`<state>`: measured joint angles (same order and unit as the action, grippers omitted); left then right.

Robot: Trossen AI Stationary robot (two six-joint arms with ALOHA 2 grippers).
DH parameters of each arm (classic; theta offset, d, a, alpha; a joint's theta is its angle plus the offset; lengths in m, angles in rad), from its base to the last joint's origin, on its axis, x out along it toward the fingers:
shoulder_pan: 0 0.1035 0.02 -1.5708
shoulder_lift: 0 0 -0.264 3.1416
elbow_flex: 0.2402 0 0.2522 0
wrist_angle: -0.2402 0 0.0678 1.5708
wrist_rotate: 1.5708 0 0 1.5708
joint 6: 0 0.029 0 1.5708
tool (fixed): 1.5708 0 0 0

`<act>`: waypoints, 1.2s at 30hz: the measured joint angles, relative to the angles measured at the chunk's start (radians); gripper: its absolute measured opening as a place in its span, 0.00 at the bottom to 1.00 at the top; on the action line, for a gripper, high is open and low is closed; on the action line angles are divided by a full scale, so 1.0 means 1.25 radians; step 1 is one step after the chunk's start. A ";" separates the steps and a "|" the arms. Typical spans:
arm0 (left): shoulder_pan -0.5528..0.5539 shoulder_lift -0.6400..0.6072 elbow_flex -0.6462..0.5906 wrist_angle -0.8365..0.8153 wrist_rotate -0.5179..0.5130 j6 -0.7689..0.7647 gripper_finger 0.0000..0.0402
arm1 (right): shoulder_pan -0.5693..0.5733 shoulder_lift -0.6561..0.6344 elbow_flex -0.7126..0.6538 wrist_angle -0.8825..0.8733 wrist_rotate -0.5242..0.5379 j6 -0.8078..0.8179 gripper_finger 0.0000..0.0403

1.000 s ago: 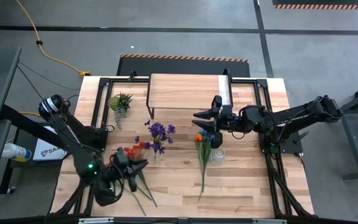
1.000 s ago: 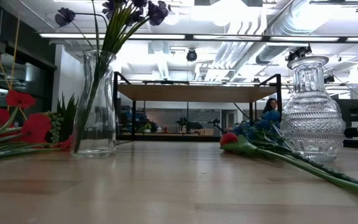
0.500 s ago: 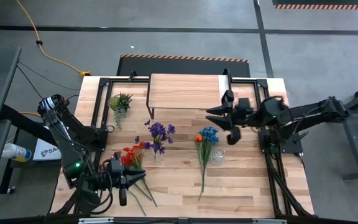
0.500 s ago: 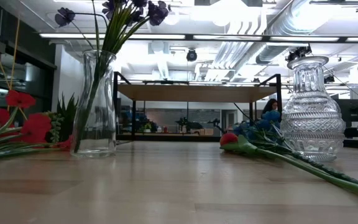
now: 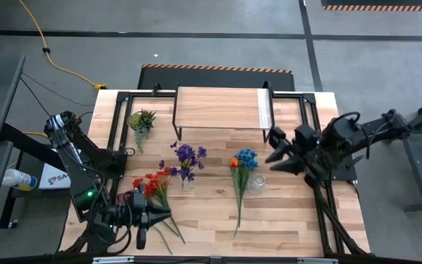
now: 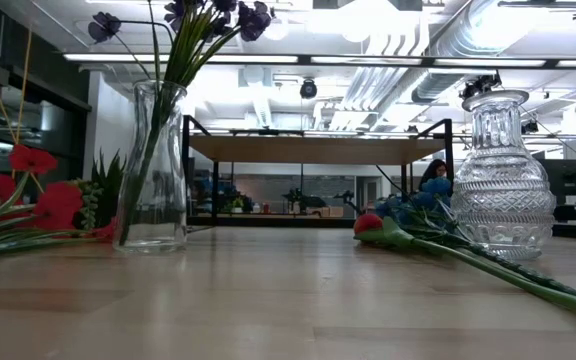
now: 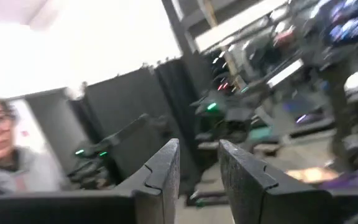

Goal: Pick and place flowers into a vace then onto a shelf
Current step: Put the orange flower into the left transparent flower vase

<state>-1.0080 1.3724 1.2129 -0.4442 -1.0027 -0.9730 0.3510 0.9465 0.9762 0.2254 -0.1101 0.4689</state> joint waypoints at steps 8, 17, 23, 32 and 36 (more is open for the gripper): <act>0.000 0.000 0.000 0.000 0.086 0.000 0.22 | 0.134 0.159 0.221 -0.154 0.045 0.059 0.26; 0.000 0.000 0.000 0.000 0.106 0.000 0.22 | 0.215 0.404 0.562 -0.686 0.137 0.241 0.26; 0.000 0.000 0.000 -0.001 0.106 0.000 0.22 | 0.250 0.551 0.717 -0.912 0.130 0.421 0.26; 0.000 0.001 0.000 -0.043 0.080 0.000 0.22 | 0.300 0.685 0.805 -0.986 0.169 0.580 0.26; 0.000 0.001 0.000 -0.048 0.078 0.000 0.22 | 0.302 0.709 0.806 -0.985 0.231 0.623 0.26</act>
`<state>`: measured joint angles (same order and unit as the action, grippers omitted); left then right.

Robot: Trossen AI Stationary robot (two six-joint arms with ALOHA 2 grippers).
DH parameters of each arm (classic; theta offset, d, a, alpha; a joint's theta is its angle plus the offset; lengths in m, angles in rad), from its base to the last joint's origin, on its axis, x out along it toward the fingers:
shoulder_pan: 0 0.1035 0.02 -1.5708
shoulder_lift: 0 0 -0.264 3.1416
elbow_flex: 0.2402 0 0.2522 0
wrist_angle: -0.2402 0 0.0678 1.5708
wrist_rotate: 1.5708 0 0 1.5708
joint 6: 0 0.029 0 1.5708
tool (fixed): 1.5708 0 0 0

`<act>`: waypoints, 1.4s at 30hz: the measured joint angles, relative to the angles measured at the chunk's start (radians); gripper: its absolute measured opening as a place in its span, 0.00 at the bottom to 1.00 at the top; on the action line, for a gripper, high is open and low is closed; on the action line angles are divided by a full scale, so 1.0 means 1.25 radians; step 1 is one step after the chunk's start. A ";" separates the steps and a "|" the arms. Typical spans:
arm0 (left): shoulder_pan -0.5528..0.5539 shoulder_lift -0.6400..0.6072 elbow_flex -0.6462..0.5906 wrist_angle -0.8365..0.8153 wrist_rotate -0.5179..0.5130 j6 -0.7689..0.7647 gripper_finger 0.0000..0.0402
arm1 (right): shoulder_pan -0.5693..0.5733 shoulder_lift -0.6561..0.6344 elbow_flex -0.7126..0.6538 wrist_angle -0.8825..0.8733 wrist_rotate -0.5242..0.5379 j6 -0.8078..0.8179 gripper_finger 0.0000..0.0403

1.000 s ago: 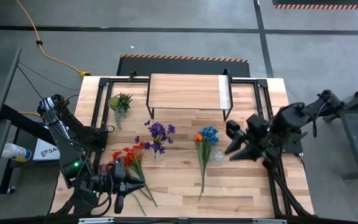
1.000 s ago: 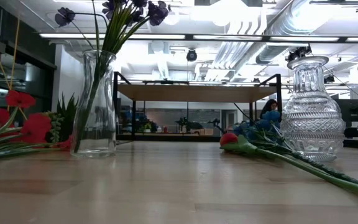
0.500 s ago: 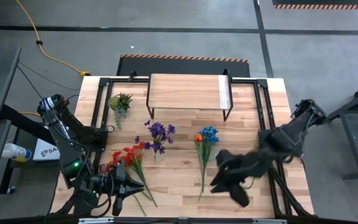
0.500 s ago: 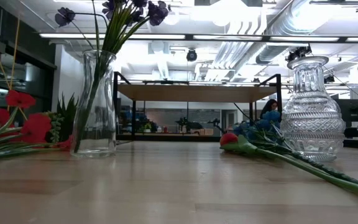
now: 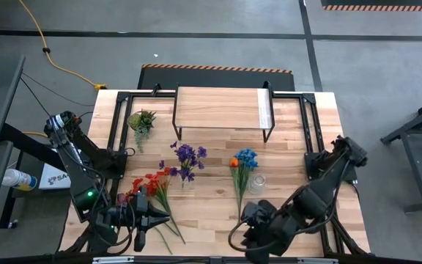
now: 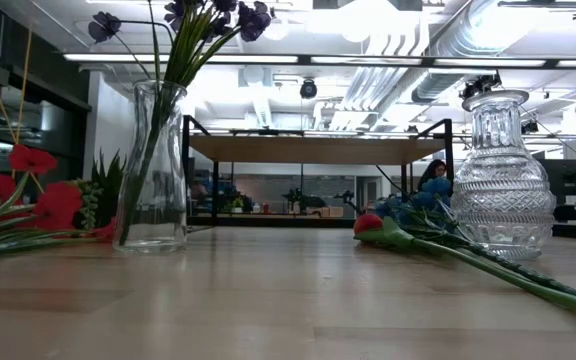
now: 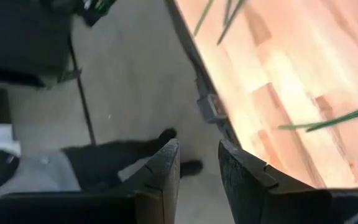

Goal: Pick and place flowers into a vace then onto a shelf
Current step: Put the orange flower into the left transparent flower vase

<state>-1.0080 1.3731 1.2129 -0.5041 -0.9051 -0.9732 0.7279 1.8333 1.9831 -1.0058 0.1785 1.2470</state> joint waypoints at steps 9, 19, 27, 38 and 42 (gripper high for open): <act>0.000 0.000 0.000 0.000 0.078 0.000 0.22 | -0.039 0.058 0.000 -0.002 0.129 0.115 0.26; -0.035 0.000 0.000 -0.033 0.194 -0.001 0.22 | -0.090 0.165 0.000 -0.070 0.100 0.179 0.26; -0.107 0.000 0.000 -0.097 0.127 -0.090 0.22 | -0.114 0.221 0.000 -0.131 0.062 0.199 0.26; -0.138 0.000 0.000 -0.114 0.079 -0.134 0.22 | -0.134 0.237 -0.008 -0.216 0.021 0.226 0.26; -0.136 0.000 0.000 -0.114 0.079 -0.131 0.22 | -0.137 0.237 -0.008 -0.219 0.013 0.240 0.26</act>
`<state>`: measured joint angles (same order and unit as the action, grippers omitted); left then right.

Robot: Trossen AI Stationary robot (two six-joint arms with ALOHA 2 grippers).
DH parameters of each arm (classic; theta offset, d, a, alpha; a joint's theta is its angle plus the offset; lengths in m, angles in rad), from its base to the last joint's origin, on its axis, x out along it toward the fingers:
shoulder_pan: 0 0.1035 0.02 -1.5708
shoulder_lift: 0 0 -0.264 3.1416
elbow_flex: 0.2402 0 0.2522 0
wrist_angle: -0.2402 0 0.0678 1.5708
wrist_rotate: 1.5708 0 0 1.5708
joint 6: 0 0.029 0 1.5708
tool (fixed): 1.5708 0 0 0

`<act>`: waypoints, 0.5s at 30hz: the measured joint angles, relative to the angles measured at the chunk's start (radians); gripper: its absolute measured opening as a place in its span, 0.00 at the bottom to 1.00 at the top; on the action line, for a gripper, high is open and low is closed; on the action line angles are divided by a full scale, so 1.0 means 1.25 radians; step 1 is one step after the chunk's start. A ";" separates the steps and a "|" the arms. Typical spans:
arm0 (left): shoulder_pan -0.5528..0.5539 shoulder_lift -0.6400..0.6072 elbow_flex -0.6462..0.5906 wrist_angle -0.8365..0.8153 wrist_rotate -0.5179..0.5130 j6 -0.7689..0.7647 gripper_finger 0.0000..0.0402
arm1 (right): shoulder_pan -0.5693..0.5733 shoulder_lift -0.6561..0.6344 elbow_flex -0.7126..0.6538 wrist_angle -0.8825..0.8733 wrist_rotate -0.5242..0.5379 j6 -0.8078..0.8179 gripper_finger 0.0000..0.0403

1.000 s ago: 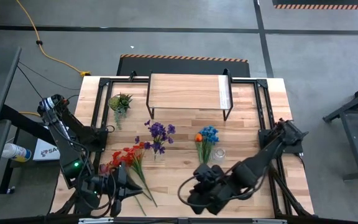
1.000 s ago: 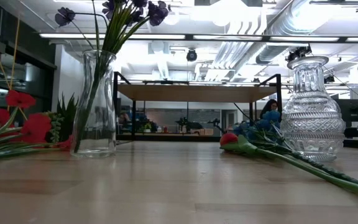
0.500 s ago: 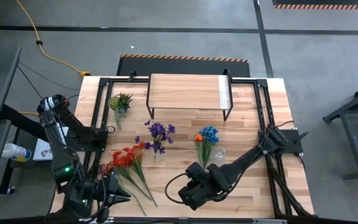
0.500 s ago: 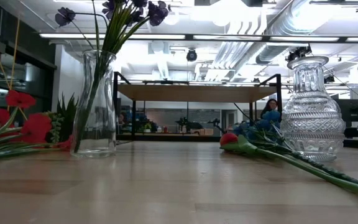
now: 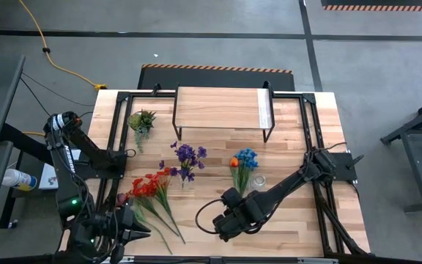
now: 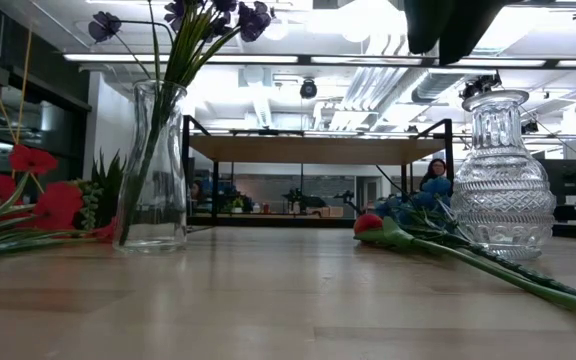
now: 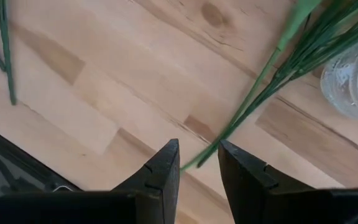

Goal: Pick and place flowers into a vace then onto a shelf
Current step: Put the orange flower into the left transparent flower vase

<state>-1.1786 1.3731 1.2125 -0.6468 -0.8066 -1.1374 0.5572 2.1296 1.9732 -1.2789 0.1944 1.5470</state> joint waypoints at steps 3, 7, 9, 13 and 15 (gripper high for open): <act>0.000 0.000 0.000 0.000 -0.007 0.001 0.22 | 0.000 0.000 0.000 0.000 -0.015 0.001 0.26; 0.000 0.000 0.000 0.000 -0.013 0.003 0.22 | 0.002 0.000 0.000 0.001 -0.040 0.003 0.26; 0.000 0.000 0.000 0.000 -0.013 0.003 0.22 | 0.005 0.002 0.000 0.002 -0.042 0.010 0.26; 0.000 0.000 0.000 -0.001 -0.013 0.005 0.22 | 0.010 0.016 0.000 0.019 -0.078 0.020 0.26; 0.000 0.000 0.000 -0.003 -0.015 0.005 0.22 | 0.016 0.025 0.000 0.026 -0.091 0.024 0.26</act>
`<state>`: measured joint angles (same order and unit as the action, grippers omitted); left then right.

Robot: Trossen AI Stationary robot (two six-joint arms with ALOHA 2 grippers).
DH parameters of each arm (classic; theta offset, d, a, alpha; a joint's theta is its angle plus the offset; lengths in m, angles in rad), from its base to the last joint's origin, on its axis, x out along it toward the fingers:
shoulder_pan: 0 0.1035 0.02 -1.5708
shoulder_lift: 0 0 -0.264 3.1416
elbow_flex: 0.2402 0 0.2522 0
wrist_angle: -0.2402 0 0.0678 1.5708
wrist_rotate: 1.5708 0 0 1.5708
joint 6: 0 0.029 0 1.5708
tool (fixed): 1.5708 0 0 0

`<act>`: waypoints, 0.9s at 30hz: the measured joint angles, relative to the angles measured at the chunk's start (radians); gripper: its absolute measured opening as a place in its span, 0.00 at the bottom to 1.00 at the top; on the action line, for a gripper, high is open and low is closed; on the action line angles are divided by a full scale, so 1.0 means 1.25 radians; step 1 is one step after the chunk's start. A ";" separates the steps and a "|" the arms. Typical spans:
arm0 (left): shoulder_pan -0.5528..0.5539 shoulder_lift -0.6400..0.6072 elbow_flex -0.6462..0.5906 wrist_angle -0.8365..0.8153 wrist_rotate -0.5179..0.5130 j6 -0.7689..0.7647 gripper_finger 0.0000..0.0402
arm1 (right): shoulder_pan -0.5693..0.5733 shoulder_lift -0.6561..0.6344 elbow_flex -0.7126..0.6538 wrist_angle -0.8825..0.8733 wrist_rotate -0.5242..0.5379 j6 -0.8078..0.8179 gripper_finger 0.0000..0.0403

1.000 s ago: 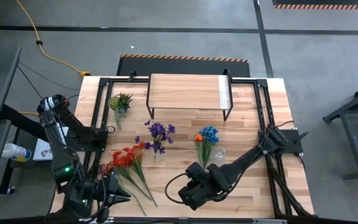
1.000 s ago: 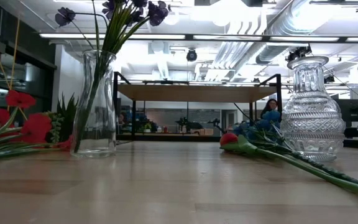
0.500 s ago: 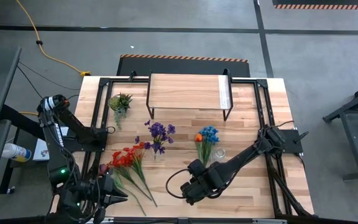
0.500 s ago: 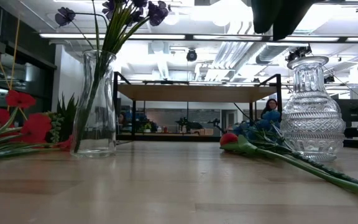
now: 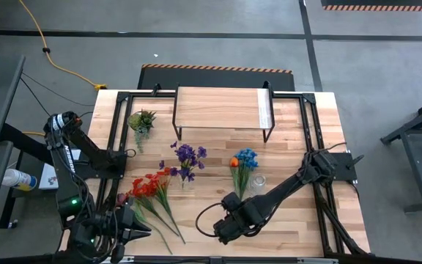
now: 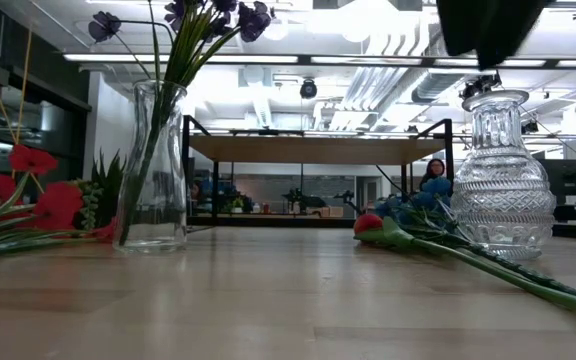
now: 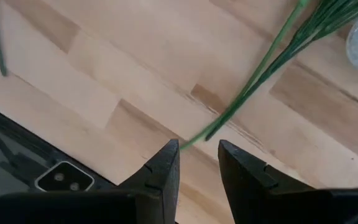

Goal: Pick and place flowers into a vace then onto a shelf
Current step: Put the orange flower into the left transparent flower vase

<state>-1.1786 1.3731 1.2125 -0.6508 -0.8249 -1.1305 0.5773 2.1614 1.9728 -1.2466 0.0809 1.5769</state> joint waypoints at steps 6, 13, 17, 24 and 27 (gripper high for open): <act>0.000 0.000 0.000 -0.004 0.000 0.000 0.22 | 0.022 0.033 0.000 0.004 -0.023 0.037 0.26; 0.000 0.000 0.000 -0.010 0.000 0.000 0.22 | 0.025 0.061 0.000 0.017 -0.016 0.053 0.26; 0.000 0.000 0.000 -0.009 0.000 0.000 0.22 | 0.025 0.076 0.000 0.017 0.001 0.058 0.25; 0.000 0.000 0.000 -0.009 0.001 0.000 0.22 | 0.015 0.078 -0.001 -0.018 0.066 0.056 0.21; 0.000 0.000 0.000 -0.009 0.003 0.000 0.22 | 0.007 0.078 -0.001 -0.018 0.069 0.044 0.20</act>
<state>-1.1786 1.3731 1.2121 -0.6617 -0.8215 -1.1305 0.5865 2.2593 1.9720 -1.2695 0.1668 1.6313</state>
